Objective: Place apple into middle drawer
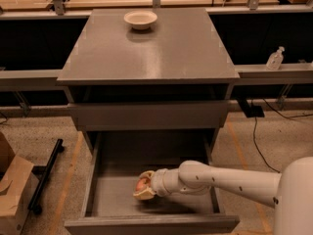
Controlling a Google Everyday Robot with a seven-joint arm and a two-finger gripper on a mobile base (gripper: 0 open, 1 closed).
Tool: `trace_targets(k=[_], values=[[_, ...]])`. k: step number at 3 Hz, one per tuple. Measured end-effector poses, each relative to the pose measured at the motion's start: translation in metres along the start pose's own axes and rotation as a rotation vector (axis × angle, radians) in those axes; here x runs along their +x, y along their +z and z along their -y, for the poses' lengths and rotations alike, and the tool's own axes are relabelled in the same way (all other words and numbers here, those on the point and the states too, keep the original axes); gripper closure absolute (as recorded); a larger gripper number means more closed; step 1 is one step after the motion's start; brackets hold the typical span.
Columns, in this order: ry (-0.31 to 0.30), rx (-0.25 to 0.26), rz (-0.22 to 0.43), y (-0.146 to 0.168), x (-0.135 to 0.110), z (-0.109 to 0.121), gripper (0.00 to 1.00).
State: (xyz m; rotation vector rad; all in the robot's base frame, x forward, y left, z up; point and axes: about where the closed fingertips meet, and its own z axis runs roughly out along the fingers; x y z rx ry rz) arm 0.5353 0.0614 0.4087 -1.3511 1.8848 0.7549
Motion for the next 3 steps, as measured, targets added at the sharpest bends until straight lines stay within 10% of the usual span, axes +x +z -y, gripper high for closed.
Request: trace_targets(k=[1, 3], values=[[0.0, -0.003, 0.0, 0.0014, -0.0004, -0.0013, 0.11], [-0.001, -0.006, 0.001, 0.0026, -0.0007, -0.0024, 0.0]])
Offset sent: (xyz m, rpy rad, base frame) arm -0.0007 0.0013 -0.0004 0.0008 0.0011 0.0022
